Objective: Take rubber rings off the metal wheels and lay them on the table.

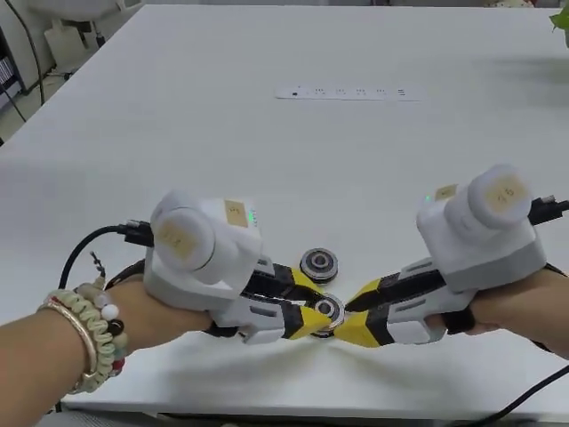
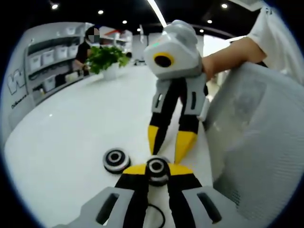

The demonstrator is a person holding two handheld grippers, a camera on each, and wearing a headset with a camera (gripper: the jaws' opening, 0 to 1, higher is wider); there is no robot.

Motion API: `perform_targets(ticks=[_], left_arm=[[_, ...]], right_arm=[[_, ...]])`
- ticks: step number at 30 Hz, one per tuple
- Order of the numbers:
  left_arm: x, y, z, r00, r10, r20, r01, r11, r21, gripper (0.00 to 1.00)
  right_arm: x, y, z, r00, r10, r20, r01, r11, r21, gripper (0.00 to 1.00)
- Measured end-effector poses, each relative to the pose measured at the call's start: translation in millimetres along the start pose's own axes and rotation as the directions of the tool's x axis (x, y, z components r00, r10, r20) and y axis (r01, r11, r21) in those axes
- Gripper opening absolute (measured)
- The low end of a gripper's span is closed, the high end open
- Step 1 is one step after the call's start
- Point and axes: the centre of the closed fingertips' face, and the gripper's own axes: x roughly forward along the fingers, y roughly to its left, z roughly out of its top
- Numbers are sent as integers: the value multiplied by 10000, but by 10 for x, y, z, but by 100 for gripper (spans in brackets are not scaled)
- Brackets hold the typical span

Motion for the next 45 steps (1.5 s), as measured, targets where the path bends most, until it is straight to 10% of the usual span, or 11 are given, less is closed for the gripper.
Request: perform_targets(ticks=[33,45], left_arm=[[-26,-21,25,9995,80,305,-76,9999,-135,14],[-23,-20,29,9995,96,311,-93,9999,-109,14]], right_arm=[[-1,-36,-54,9974,-631,-362,545,9779,-2018,4],[6,-93,-60,9968,-698,-400,655,9928,-999,0]])
